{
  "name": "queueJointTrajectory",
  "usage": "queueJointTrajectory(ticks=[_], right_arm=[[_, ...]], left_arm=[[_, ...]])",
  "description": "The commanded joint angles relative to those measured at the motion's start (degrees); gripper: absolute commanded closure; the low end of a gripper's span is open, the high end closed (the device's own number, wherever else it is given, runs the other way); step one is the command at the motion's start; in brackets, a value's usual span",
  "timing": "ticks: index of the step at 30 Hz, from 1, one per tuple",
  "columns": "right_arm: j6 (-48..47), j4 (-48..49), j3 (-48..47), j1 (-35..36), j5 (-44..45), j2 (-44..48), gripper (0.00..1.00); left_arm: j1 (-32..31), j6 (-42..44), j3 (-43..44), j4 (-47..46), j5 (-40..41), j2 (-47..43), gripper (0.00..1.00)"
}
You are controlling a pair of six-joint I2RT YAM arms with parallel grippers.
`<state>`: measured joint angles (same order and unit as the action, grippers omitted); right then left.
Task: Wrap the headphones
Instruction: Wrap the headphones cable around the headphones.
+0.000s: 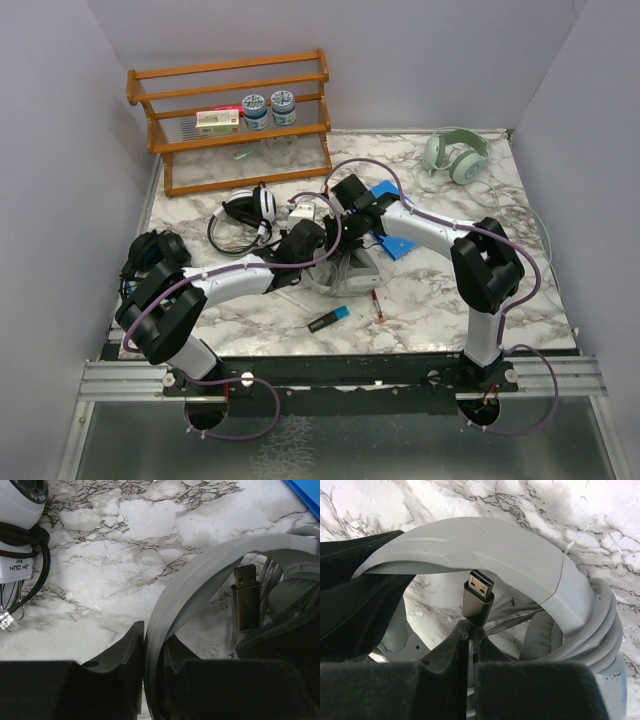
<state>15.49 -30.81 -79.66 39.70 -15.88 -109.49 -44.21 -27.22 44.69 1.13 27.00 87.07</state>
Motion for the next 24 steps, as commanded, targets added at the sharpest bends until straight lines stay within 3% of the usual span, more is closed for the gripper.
queueJointTrajectory(ticks=[1,8,12,20,24], right_arm=[[-1.84,-6.99,-0.82,0.02,1.76,-0.26,0.92],[-2.94,-8.53,-2.16,0.06,2.16,-0.63,0.85],[-3.15,-9.14,-2.87,0.07,3.35,-0.49,0.75],[-1.79,-8.58,-6.6,-0.06,7.47,-0.01,0.71],[-1.52,-8.29,-8.76,-0.06,8.81,0.66,0.63]], left_arm=[[1.48,0.83,2.44,-4.44,3.41,-1.08,0.83],[1.49,5.94,2.7,-7.53,3.98,-2.76,0.83],[1.46,7.69,3.7,-7.95,3.84,-2.53,0.83],[1.49,5.36,2.66,-6.66,0.47,-2.22,0.83],[1.48,2.76,2.95,-4.41,-1.34,-1.56,0.83]])
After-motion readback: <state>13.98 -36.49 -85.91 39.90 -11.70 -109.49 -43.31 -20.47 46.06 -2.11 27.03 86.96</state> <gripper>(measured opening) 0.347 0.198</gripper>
